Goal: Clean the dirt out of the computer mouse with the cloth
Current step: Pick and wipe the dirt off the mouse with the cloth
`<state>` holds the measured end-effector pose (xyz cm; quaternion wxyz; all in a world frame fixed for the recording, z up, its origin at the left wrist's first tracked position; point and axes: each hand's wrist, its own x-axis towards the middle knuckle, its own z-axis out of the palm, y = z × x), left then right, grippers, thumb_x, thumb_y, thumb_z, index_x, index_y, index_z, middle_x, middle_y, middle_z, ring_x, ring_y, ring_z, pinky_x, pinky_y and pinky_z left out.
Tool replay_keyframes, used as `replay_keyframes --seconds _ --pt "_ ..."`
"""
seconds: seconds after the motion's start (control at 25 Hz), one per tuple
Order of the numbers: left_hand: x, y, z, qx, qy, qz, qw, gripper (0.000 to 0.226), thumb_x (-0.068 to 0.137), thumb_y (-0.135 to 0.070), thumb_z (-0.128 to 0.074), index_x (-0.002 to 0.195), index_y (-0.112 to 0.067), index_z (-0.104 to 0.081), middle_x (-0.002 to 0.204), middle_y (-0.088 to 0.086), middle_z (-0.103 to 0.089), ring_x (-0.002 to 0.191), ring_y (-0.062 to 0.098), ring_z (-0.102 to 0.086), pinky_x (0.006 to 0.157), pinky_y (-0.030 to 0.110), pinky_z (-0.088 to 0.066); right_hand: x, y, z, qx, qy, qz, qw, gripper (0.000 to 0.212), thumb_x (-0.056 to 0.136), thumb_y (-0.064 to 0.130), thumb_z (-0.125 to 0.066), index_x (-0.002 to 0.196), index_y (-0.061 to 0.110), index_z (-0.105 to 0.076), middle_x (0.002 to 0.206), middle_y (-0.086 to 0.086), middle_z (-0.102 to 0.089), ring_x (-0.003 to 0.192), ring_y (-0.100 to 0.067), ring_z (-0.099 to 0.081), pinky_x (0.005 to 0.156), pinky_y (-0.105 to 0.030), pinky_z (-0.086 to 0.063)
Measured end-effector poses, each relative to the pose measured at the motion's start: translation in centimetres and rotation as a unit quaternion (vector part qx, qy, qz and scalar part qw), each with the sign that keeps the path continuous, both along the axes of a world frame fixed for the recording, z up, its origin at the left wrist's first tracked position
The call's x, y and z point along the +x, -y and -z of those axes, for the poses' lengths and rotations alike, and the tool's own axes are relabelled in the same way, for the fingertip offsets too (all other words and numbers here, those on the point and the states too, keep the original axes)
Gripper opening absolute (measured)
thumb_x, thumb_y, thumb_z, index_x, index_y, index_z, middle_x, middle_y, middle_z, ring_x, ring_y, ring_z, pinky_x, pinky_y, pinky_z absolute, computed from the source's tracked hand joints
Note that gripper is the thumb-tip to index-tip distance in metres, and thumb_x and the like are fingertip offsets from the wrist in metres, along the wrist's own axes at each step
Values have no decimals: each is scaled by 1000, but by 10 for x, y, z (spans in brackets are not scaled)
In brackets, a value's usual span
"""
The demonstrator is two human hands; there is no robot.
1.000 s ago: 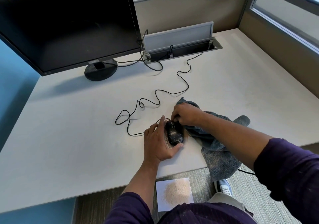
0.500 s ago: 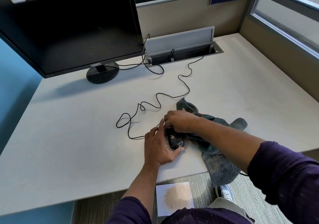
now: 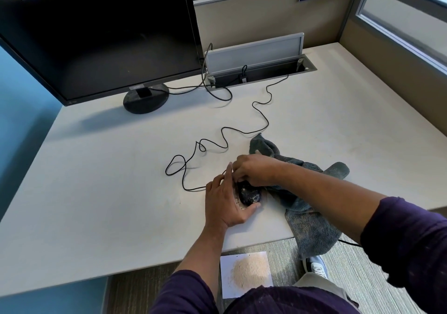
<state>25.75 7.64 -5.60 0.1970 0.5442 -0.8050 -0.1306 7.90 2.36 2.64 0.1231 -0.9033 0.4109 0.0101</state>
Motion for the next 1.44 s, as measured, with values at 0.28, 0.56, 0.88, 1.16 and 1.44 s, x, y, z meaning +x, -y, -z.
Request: replay_keyframes --seconds 0.28,0.56,0.88,1.16,1.44 --pt "-1 0 0 3 -8 -3 1000 137 61 -85 -69 165 -10 -20 131 -8 -66 127 18 -53 105 37 -41 11 -16 2 -3 4 -24 1000 31 81 5 -60 103 20 -75 111 0 -66 108 -23 -57 79 -43 -50" --pt "-1 0 2 -1 1 -6 1000 137 61 -86 -68 166 -13 -16 129 -9 -67 126 18 -53 105 38 -42 5 -19 9 -16 17 39 999 38 84 5 -58 112 26 -71 107 2 -63 108 -20 -52 81 -50 -52" --pt "-1 -1 1 6 4 -4 1000 133 62 -88 -67 164 -20 -16 141 -13 -61 131 17 -52 106 40 -40 -9 -23 7 -26 46 83 995 26 91 14 -58 111 25 -72 106 1 -62 111 -20 -53 78 -45 -49" --pt "0 -1 1 4 6 -3 1000 134 63 -85 -67 165 -15 -17 136 -6 -64 130 21 -53 106 43 -43 -5 -24 -2 -19 42 23 999 28 87 11 -61 107 28 -72 104 2 -61 105 -19 -55 75 -44 -51" --pt "0 -1 2 -2 0 -3 1000 136 61 -85 -69 165 -13 -19 129 -7 -67 127 19 -52 106 37 -40 6 -30 -3 9 3 -75 997 36 75 4 -65 101 27 -75 113 4 -64 109 -22 -56 78 -37 -49"
